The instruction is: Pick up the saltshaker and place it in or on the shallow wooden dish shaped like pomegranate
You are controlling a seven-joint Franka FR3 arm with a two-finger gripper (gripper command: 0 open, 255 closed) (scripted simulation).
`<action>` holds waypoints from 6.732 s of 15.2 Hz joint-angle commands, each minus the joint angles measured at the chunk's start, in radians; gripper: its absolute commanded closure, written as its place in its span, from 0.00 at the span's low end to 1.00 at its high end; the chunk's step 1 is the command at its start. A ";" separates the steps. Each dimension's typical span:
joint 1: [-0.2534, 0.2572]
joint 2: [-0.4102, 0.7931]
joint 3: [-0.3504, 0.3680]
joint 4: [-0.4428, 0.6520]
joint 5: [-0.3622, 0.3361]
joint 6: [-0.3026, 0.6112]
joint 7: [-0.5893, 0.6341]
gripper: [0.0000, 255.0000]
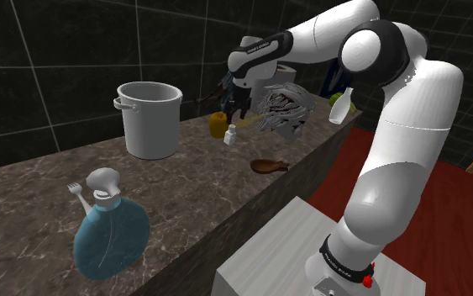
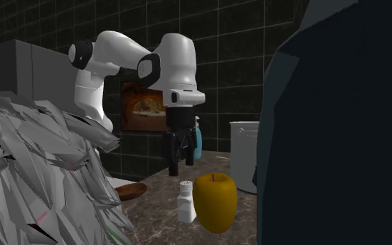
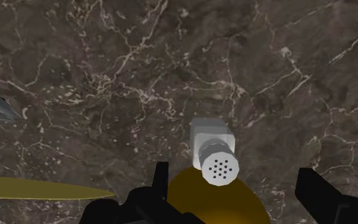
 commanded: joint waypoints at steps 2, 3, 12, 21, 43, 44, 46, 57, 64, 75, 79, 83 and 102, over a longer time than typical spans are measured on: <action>-0.001 0.026 0.001 -0.003 0.004 0.029 -0.004 0.00; -0.002 0.031 0.001 -0.009 0.006 0.040 -0.005 0.00; -0.002 0.053 0.003 -0.029 0.010 0.082 -0.008 0.00; -0.002 0.053 0.003 -0.029 0.010 0.082 -0.008 1.00; 0.000 -0.026 -0.002 0.124 -0.008 -0.150 0.007 1.00; 0.000 -0.027 -0.002 0.127 -0.008 -0.153 0.007 1.00; 0.000 -0.109 -0.006 0.030 -0.019 -0.137 0.004 1.00; -0.029 -0.547 -0.025 -0.392 -0.092 -0.149 -0.011 1.00; -0.067 -0.802 -0.035 -0.578 -0.136 -0.217 -0.030 1.00; -0.070 -0.772 -0.048 -0.705 -0.143 -0.059 -0.031 1.00; -0.071 -0.753 -0.054 -0.746 -0.145 0.001 -0.033 1.00; -0.071 -0.728 -0.059 -0.784 -0.147 0.063 -0.035 1.00; -0.072 -0.776 -0.049 -0.709 -0.144 -0.059 -0.033 0.00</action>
